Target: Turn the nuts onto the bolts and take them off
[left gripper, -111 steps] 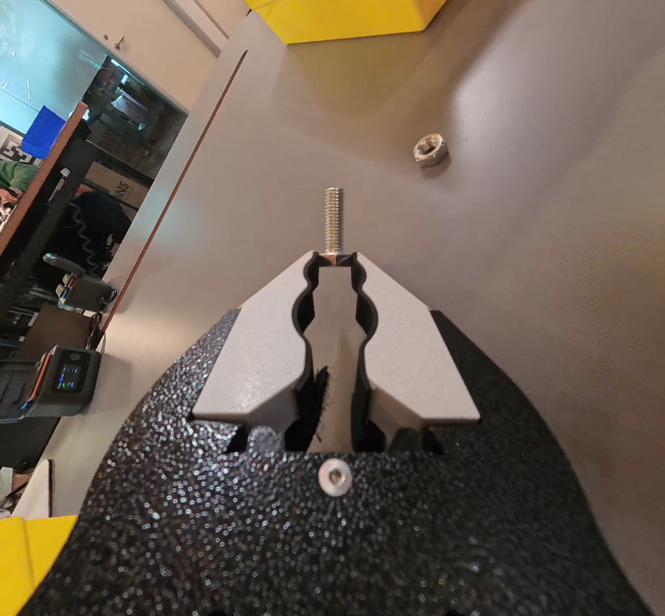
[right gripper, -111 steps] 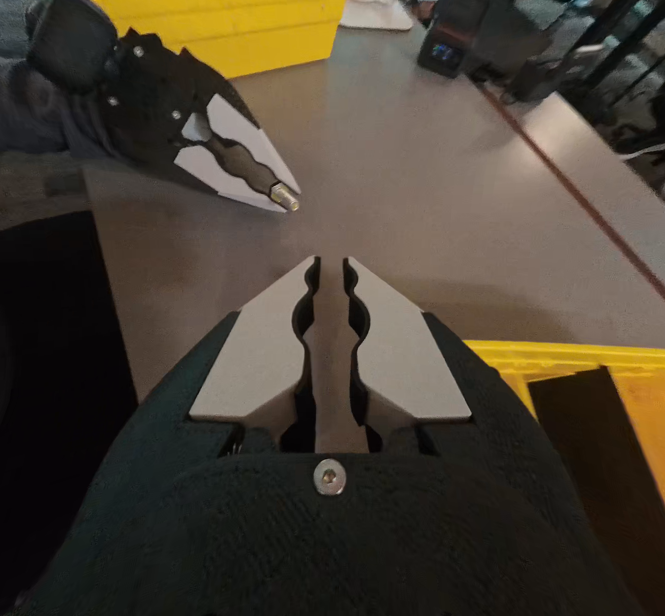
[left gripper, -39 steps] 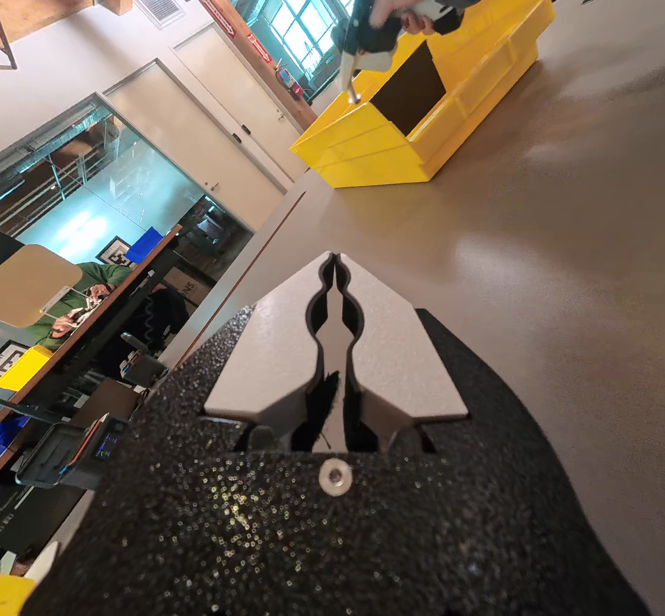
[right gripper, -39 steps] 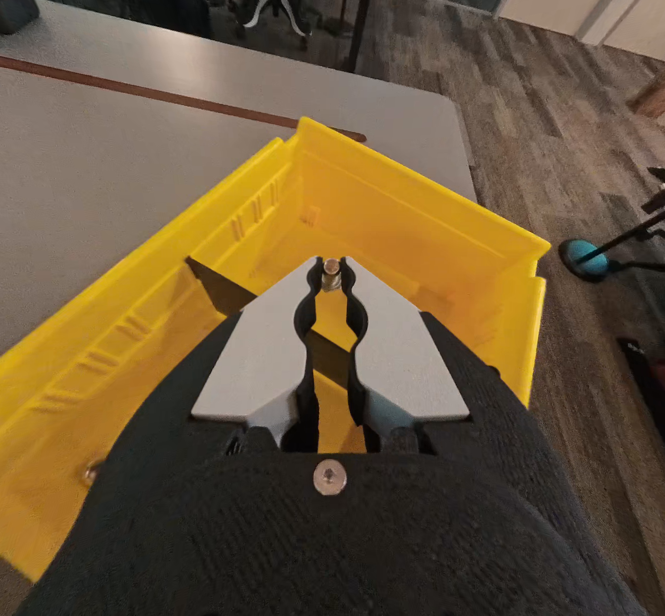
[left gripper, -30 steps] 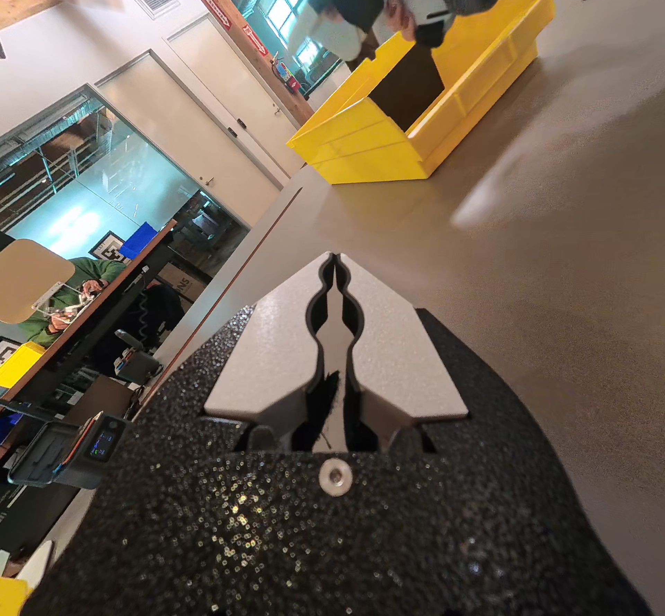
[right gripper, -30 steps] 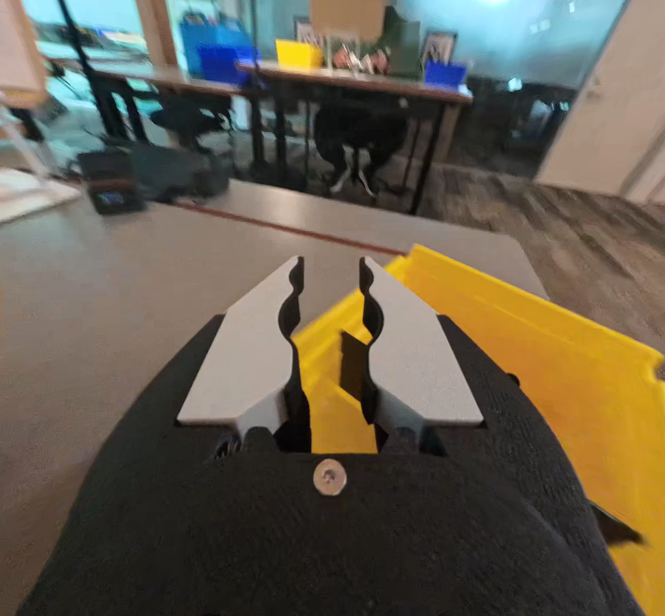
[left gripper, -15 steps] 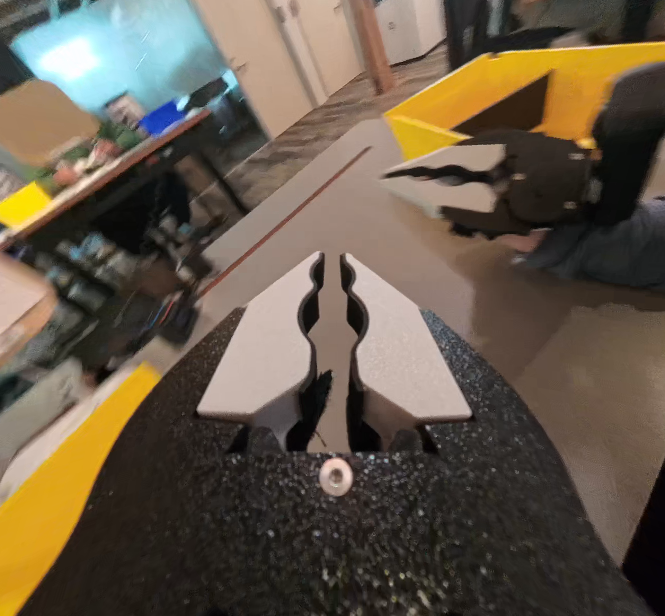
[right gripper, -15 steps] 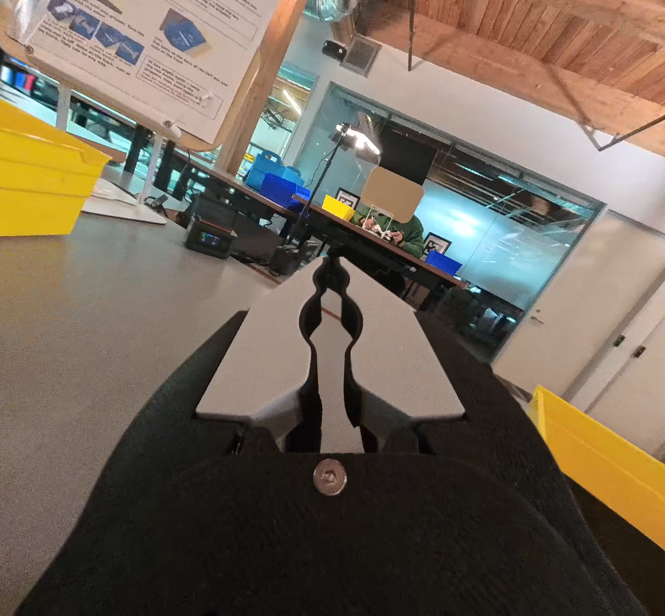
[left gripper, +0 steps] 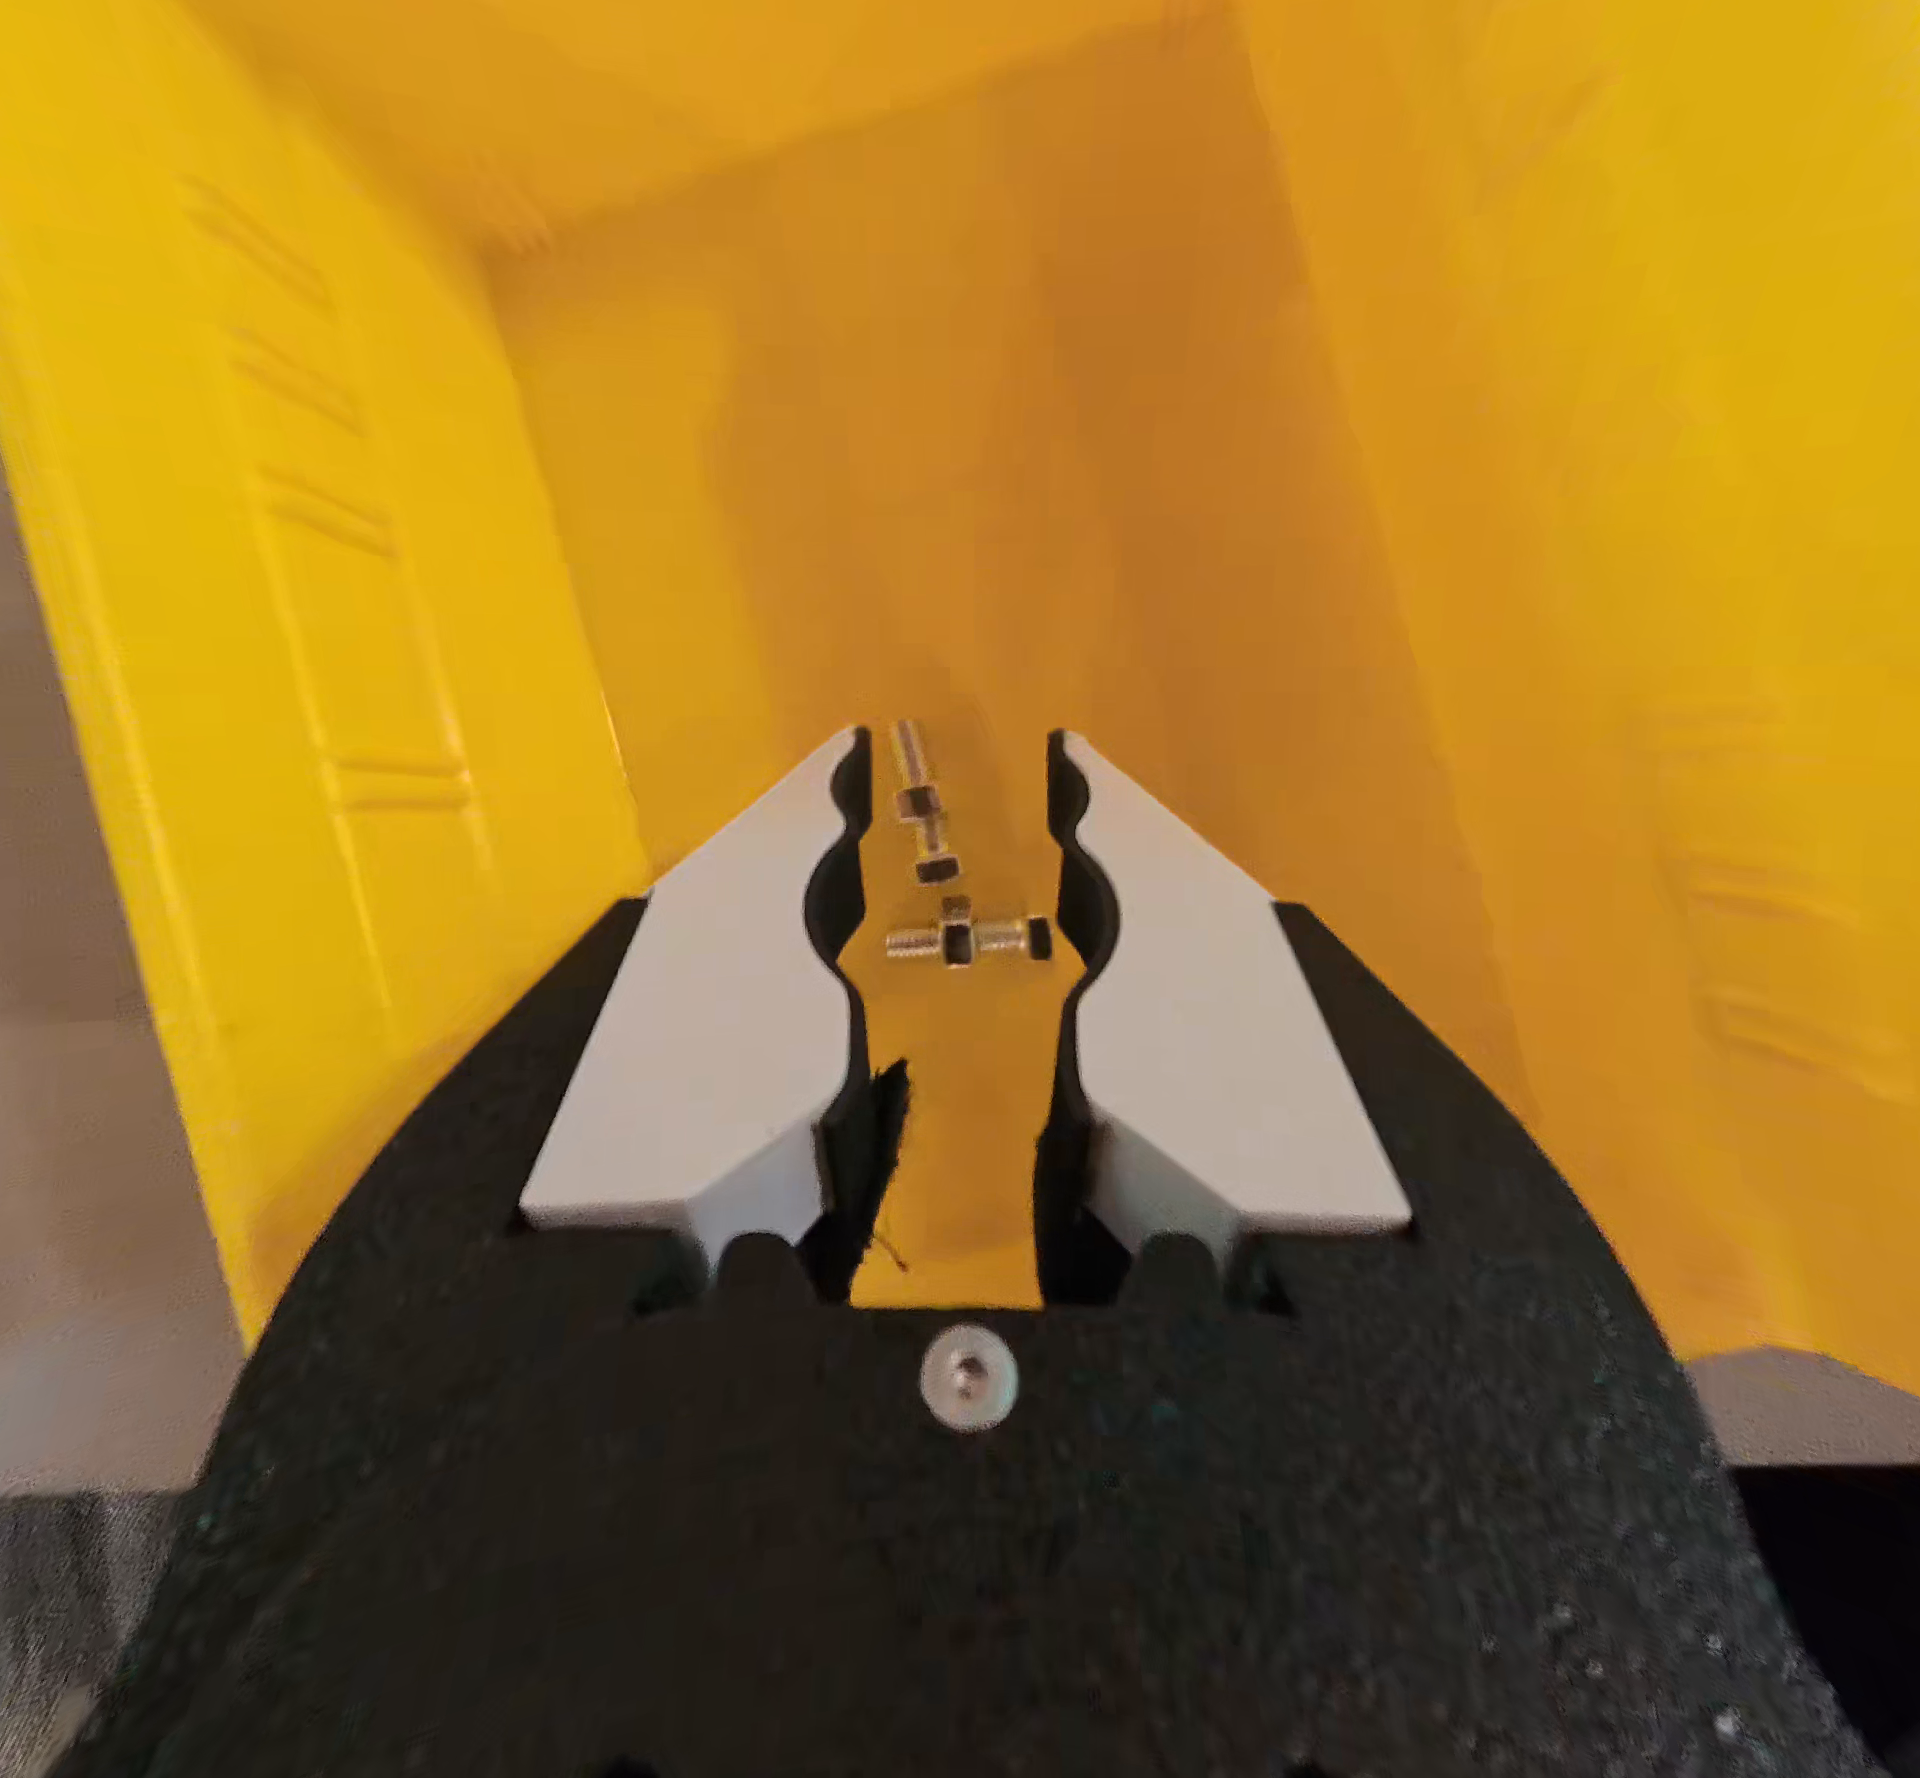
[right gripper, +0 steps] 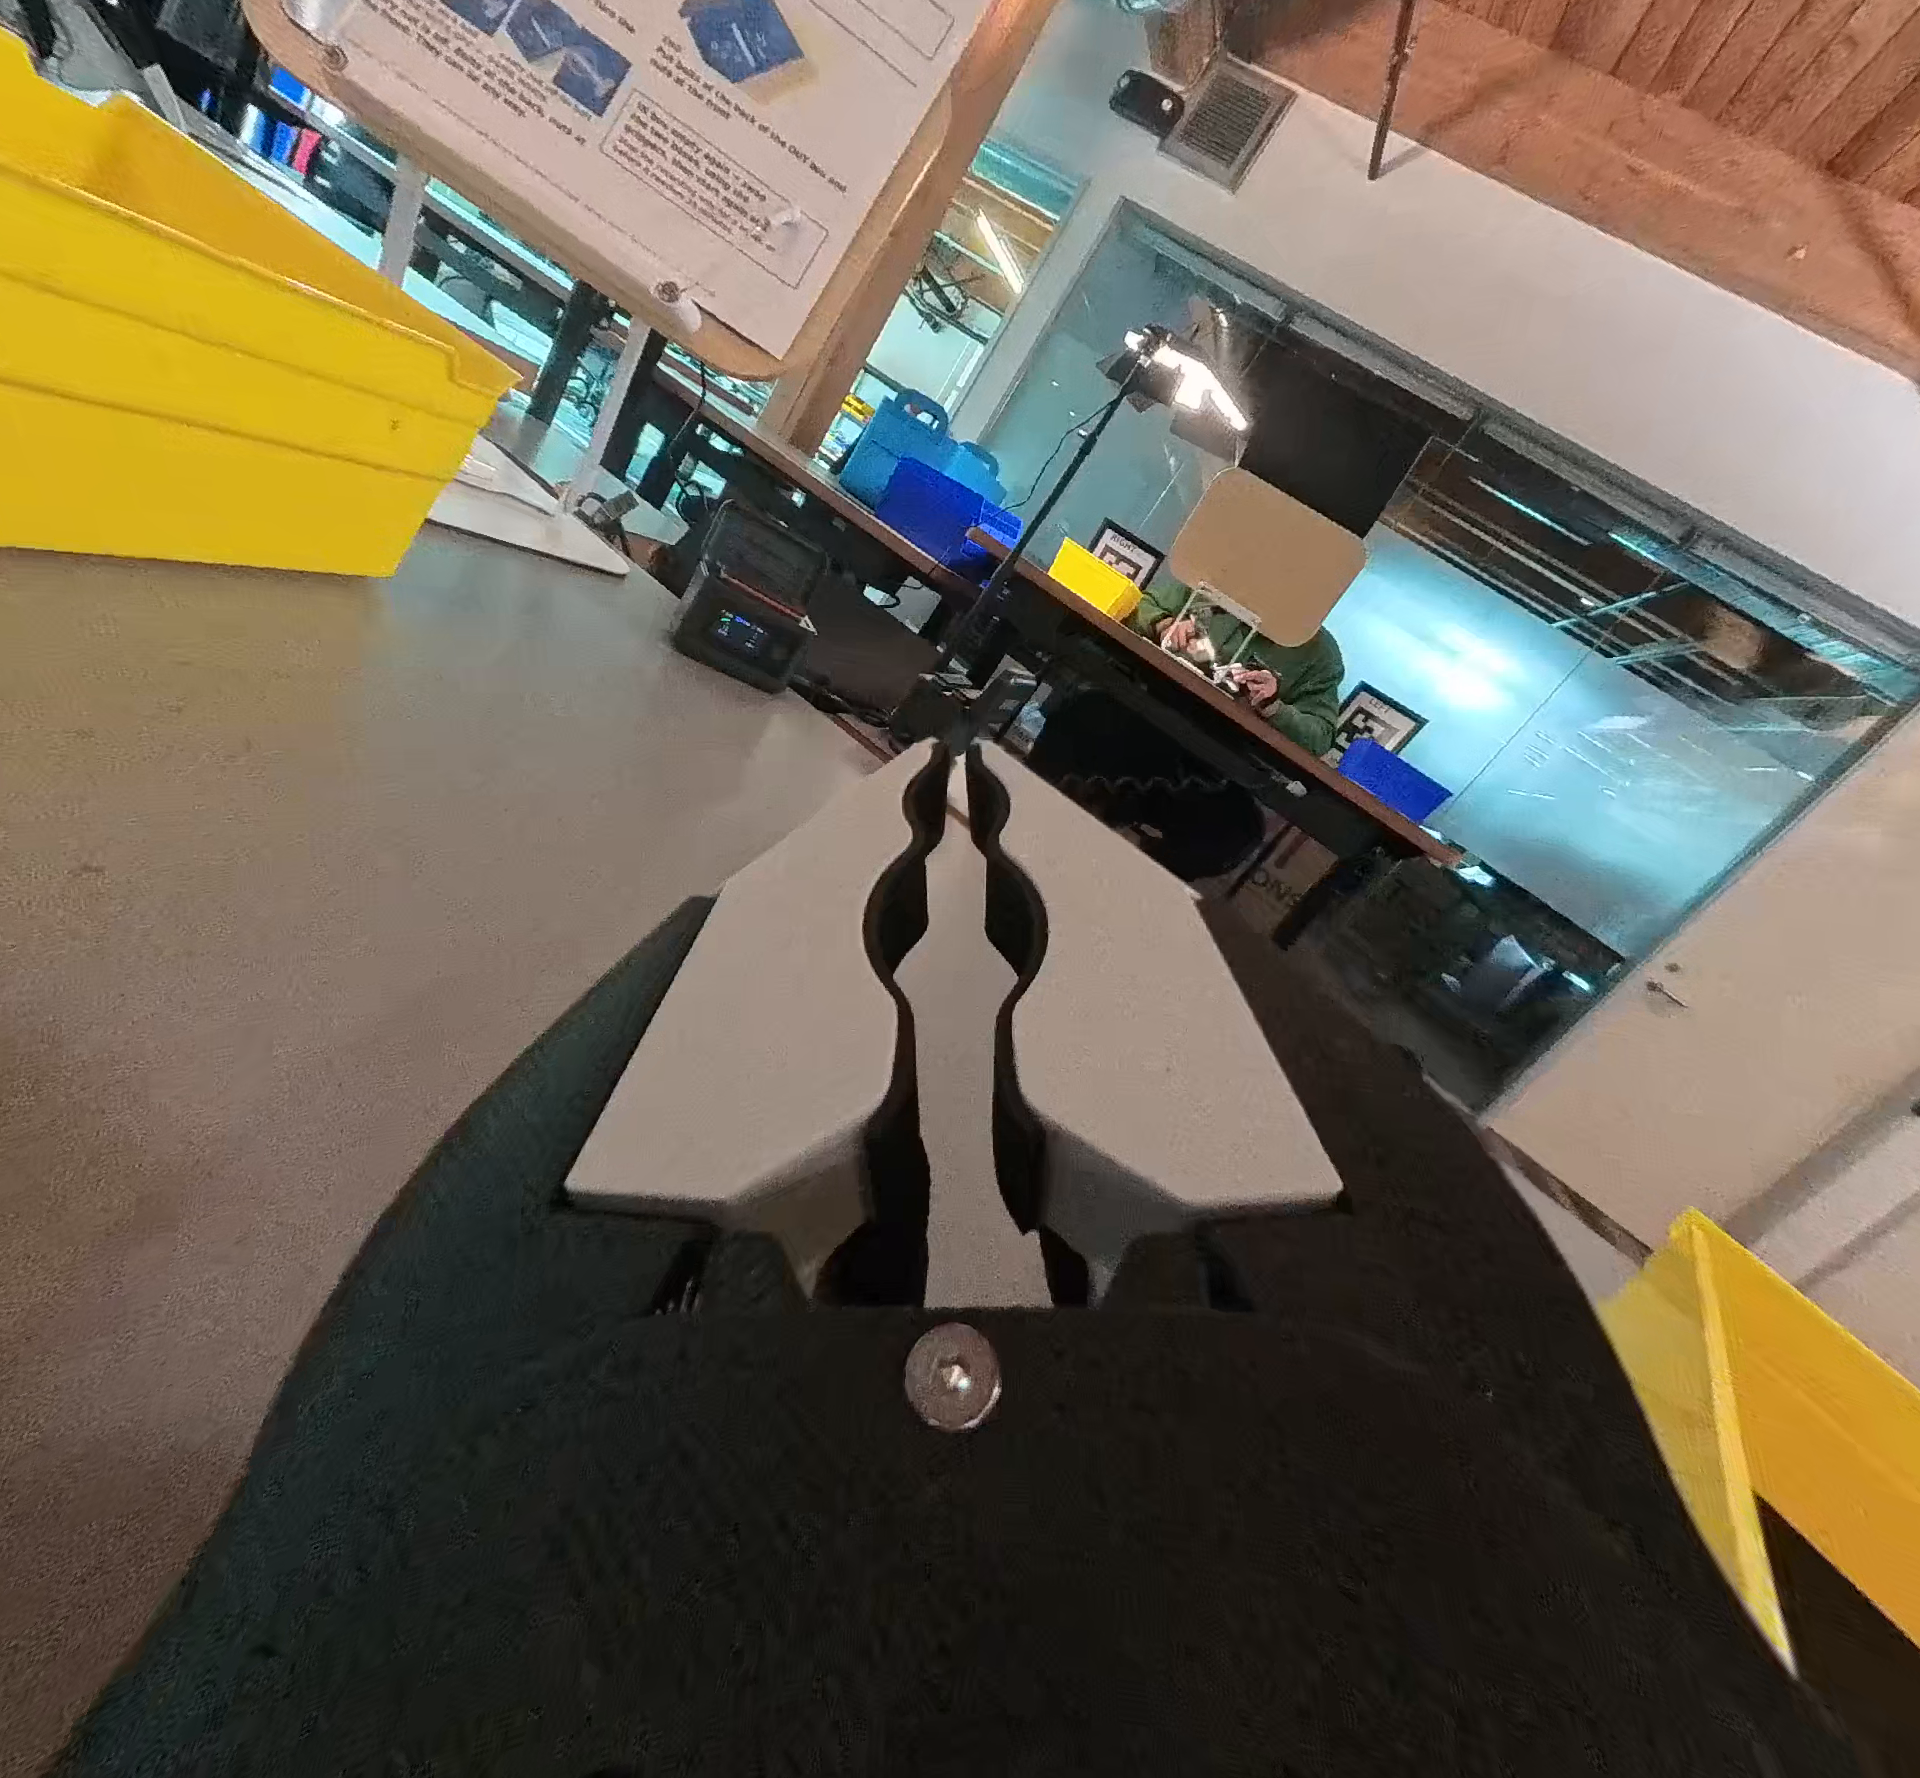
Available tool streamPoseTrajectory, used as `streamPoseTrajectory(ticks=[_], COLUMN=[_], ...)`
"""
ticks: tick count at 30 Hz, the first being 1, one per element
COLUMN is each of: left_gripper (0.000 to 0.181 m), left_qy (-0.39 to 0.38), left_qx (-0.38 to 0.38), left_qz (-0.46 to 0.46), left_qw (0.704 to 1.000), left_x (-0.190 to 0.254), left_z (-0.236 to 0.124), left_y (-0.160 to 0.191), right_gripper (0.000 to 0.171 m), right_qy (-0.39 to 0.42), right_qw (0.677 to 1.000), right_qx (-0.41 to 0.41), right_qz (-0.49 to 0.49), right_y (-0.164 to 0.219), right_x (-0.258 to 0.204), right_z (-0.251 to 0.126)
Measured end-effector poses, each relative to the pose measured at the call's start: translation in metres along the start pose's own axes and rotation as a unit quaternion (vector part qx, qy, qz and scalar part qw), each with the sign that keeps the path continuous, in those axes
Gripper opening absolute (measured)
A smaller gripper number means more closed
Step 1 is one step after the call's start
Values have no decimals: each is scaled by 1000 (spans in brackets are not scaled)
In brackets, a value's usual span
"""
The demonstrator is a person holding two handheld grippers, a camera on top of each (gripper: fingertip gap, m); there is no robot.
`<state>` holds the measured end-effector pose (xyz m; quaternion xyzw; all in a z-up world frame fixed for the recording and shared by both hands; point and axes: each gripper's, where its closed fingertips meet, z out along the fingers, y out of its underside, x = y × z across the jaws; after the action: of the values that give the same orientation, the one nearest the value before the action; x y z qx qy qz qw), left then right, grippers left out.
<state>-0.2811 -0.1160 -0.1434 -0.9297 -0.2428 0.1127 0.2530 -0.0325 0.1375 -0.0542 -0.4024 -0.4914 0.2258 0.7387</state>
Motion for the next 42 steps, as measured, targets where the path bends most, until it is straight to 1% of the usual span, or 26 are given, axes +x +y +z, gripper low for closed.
streamPoseTrajectory(ticks=[1, 4, 7, 11, 14, 16, 18, 20, 22, 23, 25, 27, 29, 30, 32, 34, 36, 40, 42], left_gripper=[32, 31, 17, 19, 17, 17, 17, 17, 17, 17, 17, 17, 17, 17, 17, 17, 17, 17, 17], left_qy=[-3, -15, -28, -19, -4, -12, -38, -44, -29, -15, 16, 21, 32, 29, 30, -8, -11, -6, -18], left_qx=[-17, -48, -68, -76, -77, -73, -33, 65, 190, 249, 336, 389, 408, 417, 416, 410, 395, 395, 391], left_qz=[-2, -1, -2, -15, -20, -4, 18, 53, 124, 178, 289, 362, 431, 458, 502, 538, 563, 570, 582], left_qw=[1000, 999, 997, 997, 997, 997, 999, 996, 974, 952, 896, 847, 804, 785, 758, 736, 726, 720, 713], left_x=[-1, -4, -8, -7, -5, -9, -13, -3, 30, 55, 114, 165, 210, 227, 254, 263, 267, 272, 274], left_z=[4, 13, 19, 22, 24, 24, 16, -7, -43, -61, -90, -103, -100, -96, -85, -75, -68, -69, -67], left_y=[5, 16, 23, 27, 28, 27, 11, -25, -66, -82, -98, -102, -96, -92, -83, -80, -75, -71, -70], right_gripper=[2, 2, 2, 2, 2, 2, 2, 2, 3, 3, 3, 7, 15, 18, 20, 21, 20, 18, 18], right_qy=[0, -4, -7, -12, -15, -16, -15, -14, -33, -57, -138, -237, -317, -339, -361, -379, -377, -392, -396], right_qw=[1000, 1000, 1000, 1000, 999, 999, 999, 999, 998, 996, 982, 950, 905, 887, 866, 858, 859, 850, 850], right_qx=[-2, -9, -13, -18, -22, -23, -21, -20, -6, 12, 60, 56, 48, 49, 47, 33, 23, 4, 1], right_qz=[4, 16, 21, 22, 24, 26, 28, 32, 46, 62, 113, 194, 278, 310, 343, 345, 345, 351, 348], right_y=[1, 4, 6, 8, 9, 9, 9, 9, 4, -3, -22, -31, -39, -44, -50, -50, -47, -46, -48], right_x=[1, 1, 1, -2, -3, -3, -2, -2, -7, -13, -32, -52, -64, -65, -64, -67, -66, -72, -75], right_z=[0, 1, 1, 2, 2, 2, 2, 2, 1, -1, -9, -16, -22, -24, -27, -29, -28, -28, -28])
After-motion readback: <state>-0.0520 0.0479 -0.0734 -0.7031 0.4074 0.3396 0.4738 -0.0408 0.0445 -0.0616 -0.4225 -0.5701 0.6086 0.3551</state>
